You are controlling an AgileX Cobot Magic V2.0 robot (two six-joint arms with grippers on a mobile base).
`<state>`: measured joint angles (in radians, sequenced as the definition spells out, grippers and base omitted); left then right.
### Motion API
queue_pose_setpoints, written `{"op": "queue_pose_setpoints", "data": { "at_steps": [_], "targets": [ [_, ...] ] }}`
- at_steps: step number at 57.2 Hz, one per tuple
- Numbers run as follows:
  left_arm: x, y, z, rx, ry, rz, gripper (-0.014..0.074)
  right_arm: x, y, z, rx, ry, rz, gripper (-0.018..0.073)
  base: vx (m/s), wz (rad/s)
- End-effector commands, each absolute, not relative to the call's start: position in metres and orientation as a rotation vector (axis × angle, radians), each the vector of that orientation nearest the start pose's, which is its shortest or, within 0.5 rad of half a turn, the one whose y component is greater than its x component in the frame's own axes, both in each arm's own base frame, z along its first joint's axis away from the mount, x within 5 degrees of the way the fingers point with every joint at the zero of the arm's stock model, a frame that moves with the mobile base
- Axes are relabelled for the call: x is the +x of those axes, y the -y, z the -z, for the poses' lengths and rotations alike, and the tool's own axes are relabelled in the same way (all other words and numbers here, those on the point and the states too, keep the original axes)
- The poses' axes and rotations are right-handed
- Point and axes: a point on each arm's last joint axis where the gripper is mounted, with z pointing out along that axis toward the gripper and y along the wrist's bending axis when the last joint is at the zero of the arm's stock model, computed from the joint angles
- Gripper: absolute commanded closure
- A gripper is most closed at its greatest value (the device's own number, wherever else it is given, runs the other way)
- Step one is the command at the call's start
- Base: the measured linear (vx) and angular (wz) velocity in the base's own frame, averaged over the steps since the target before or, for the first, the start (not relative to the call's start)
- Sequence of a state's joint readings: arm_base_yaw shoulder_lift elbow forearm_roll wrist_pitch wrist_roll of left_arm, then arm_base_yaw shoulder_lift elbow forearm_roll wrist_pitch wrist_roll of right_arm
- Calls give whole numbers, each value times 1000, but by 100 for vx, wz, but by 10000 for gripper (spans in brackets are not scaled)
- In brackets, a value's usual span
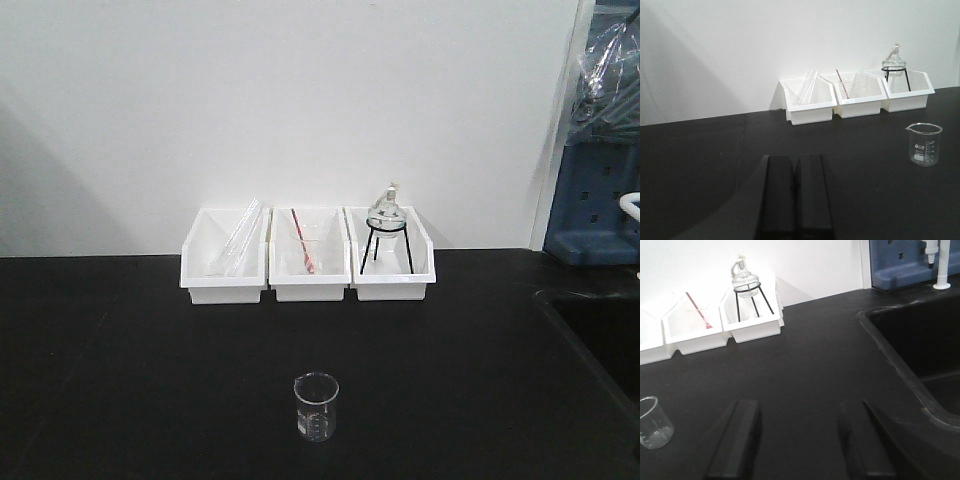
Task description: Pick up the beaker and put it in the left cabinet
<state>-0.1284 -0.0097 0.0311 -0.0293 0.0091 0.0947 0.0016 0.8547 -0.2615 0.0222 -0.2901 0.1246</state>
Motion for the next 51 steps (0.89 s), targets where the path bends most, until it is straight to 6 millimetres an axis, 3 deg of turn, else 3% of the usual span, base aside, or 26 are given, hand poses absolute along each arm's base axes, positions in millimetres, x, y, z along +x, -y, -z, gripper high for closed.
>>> {"op": "queue_pose_setpoints", "data": {
  "at_steps": [1,8,15,25,36,51],
  "targets": [
    [55,7,-206,131,-1420,61,595,183,-3,-256,25,-1619,-79,78,0,0],
    [55,7,-206,131,-1420,61,595,203,-23,-255,-319,-1511,-72,79,0,0],
    [55,7,-206,131,-1420,61,595,231,-47,-247,-609,-1464,-212,79,0,0],
    [55,7,-206,131,-1420,61,595,282,-71,-241,-633,-1514,-375,78,0,0],
    [55,7,-206,131,-1420,61,595,333,-118,-217,-731,-1578,-430,78,0,0],
    [55,7,-206,130,-1420,60,595,363,-161,-181,-737,-1635,-493,53,0,0]
  ]
}}
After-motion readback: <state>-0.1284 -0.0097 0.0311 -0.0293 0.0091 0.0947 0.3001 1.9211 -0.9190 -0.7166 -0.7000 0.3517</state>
